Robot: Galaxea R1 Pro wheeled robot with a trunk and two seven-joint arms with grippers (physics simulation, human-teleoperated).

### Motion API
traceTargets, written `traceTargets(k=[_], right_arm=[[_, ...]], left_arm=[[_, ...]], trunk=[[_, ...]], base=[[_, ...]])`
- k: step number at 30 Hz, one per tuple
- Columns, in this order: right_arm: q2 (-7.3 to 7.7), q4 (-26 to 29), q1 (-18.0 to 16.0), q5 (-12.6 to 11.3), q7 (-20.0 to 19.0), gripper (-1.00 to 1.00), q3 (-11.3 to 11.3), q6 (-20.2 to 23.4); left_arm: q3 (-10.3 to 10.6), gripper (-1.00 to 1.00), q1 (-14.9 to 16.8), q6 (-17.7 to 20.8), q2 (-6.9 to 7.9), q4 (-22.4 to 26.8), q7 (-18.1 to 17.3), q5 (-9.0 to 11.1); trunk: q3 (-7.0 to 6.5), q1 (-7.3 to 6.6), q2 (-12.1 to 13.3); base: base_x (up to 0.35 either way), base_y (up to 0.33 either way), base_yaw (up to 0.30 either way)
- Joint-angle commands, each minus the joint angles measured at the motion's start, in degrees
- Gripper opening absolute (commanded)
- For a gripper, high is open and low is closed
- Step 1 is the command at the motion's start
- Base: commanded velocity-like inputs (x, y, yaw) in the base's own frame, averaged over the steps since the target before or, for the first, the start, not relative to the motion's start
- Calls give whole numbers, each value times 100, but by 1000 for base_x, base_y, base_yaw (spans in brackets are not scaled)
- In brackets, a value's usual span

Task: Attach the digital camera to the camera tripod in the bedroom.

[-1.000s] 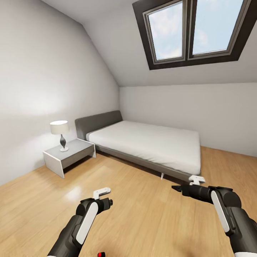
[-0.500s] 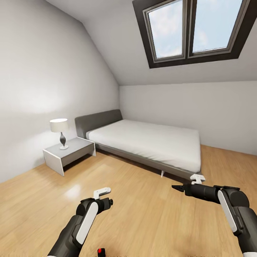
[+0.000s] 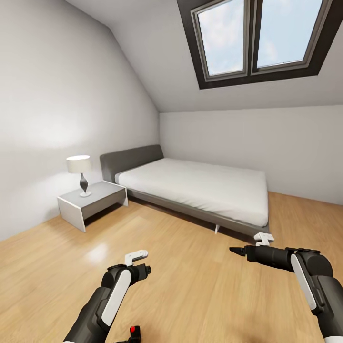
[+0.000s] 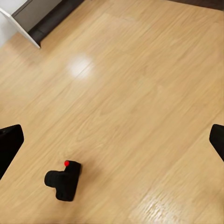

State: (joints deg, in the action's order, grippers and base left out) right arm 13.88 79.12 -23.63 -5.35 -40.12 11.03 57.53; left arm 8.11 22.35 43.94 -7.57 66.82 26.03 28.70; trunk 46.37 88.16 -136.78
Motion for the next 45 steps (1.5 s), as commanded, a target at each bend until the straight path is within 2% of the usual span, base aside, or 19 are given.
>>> traceTargets(k=[1, 6, 9, 16, 20, 31, 45], right_arm=[[1, 0, -5, -55, 22, 100, 5, 48], [1, -12, -8, -54, 22, 100, 5, 48], [1, -20, -6, -54, 22, 100, 5, 48], [1, -42, -7, -54, 22, 100, 5, 48], [1, -49, -7, -54, 25, 100, 5, 48], [1, -62, -8, -54, 30, 100, 5, 48], [1, -58, -9, -54, 30, 100, 5, 44]], left_arm=[[6, 100, 4, 9, 1, 6, 62, 54], [6, 100, 6, 9, -4, 16, 95, 36], [6, 100, 3, 5, -35, 39, 323, 31], [8, 100, 5, -119, -215, 82, 1482, 63], [22, 100, 6, -268, -240, 84, 1713, 80], [238, 100, 7, -401, -243, 50, 1871, 99], [259, 100, 6, -405, -243, 26, 1863, 100]], trunk=[[25, 21, -45], [115, 131, -245], [169, 197, -365], [294, 351, -646], [383, 361, -651], [627, 390, -666], [937, 426, -685]], base=[[0, 0, 0], [0, 0, 0], [0, 0, 0], [0, 0, 0], [0, 0, 0], [0, 0, 0], [0, 0, 0]])
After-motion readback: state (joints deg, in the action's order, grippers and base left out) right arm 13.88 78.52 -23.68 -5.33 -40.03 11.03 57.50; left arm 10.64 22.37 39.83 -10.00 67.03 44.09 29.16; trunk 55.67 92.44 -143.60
